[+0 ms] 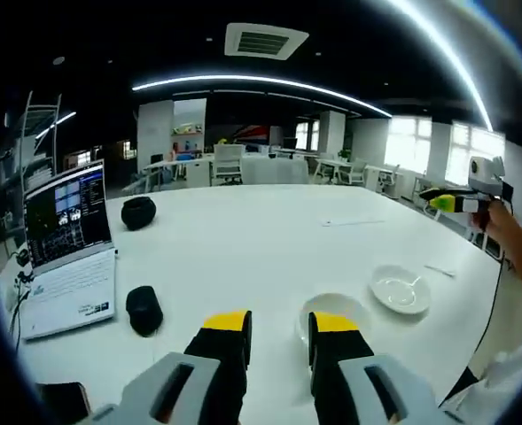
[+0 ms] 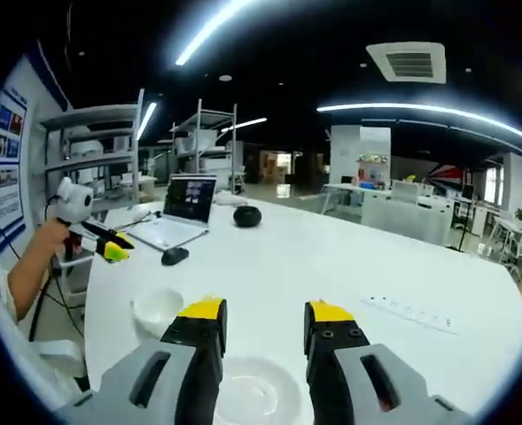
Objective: Tidy tabletop coffee trays, cups and spoons，present forward
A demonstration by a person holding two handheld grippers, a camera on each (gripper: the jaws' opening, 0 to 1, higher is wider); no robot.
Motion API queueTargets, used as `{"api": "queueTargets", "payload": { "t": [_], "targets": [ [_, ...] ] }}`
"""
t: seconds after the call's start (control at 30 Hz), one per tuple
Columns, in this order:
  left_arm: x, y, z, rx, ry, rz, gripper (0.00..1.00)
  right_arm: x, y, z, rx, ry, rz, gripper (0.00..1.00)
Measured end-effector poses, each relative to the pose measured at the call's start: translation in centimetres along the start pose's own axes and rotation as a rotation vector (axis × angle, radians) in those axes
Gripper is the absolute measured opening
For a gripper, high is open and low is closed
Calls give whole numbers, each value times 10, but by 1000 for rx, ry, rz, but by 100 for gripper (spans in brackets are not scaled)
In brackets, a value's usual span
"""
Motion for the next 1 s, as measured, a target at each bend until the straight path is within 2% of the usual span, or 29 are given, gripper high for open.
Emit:
{"api": "queueTargets", "payload": {
  "t": [0.13,0.27,0.43,0.57,0.6,0.7,0.8,0.87,1.0],
  "targets": [
    [1,7,3,-17,3,-8,27,-20,22,0,-65,-2,33,31],
    [4,16,2,-48,0,-34,28,-42,43,-4,-149,-38,67,31],
    [9,27,-3,-94,-1,-58,29,-55,66,-8,-217,-55,83,29],
    [10,35,-4,-112,1,-67,29,-67,83,-17,-297,-49,104,26],
    [11,37,-5,-125,1,-73,29,-71,86,-25,-349,-62,119,26],
    [13,41,-9,-173,9,-96,30,-83,102,-38,-425,-59,136,26],
    [23,41,-12,-196,6,-122,31,-89,113,-46,-455,-85,141,26],
    [37,39,-17,-228,6,-131,31,-93,118,-53,-494,-96,144,26],
    [39,45,-21,-261,7,-157,31,-96,131,-60,-539,-104,148,26]
  ]
}}
Point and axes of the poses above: the point that each gripper's makers call its tool centre point, and the gripper's own axes: y roughly forward along the fingers, x roughly to its right, z roughly out of its top, the point moved 1 cm from there along -y, roughly backward along the fingers, and after that the axes turned 12 degrees about y, right-handed, at the moved point
